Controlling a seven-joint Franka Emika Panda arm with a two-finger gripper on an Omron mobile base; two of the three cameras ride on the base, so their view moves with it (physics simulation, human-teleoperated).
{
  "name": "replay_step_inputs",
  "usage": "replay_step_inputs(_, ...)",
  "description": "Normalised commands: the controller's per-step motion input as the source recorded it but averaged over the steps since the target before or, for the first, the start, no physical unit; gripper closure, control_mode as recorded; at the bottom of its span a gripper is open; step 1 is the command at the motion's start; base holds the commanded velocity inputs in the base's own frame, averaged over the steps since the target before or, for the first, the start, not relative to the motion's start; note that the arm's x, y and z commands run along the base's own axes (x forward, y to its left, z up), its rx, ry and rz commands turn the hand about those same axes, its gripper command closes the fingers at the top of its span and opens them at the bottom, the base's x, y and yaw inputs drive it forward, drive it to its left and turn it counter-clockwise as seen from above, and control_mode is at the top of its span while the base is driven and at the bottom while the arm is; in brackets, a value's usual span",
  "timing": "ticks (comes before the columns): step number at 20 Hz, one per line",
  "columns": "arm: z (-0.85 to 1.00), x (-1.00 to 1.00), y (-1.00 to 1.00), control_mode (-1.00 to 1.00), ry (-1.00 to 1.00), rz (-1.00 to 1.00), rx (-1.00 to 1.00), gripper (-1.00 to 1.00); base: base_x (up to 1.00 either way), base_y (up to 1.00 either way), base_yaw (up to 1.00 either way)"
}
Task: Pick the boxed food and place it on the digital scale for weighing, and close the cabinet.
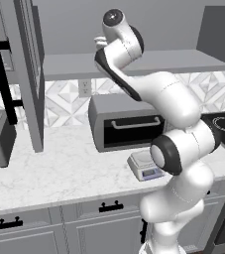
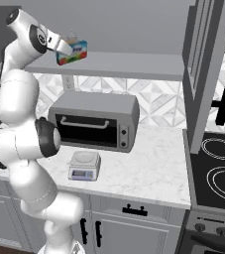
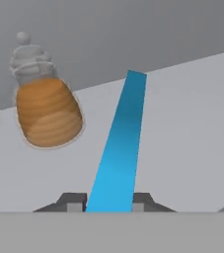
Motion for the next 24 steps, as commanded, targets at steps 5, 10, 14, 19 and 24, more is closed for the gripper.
replay_step_inputs(5, 0.17, -1.0, 0.21, -1.0, -0.04, 0.0, 0.01, 1.0, 0.0, 0.0, 0.0)
replay_step_inputs(10, 0.43, -1.0, 0.03, -1.0, 0.02, 0.0, 0.05, 1.0, 0.0, 0.0, 0.0)
replay_step_inputs(14, 0.1, -1.0, 0.0, -1.0, 0.12, 0.0, 0.0, 1.0, 0.0, 0.0, 0.0)
replay_step_inputs(19, -0.1, -1.0, -0.09, -1.0, 0.15, 0.07, 0.0, 1.0, 0.0, 0.0, 0.0)
replay_step_inputs(24, -0.16, -1.0, -0.51, -1.0, 0.09, 0.29, 0.0, 1.0, 0.0, 0.0, 0.0)
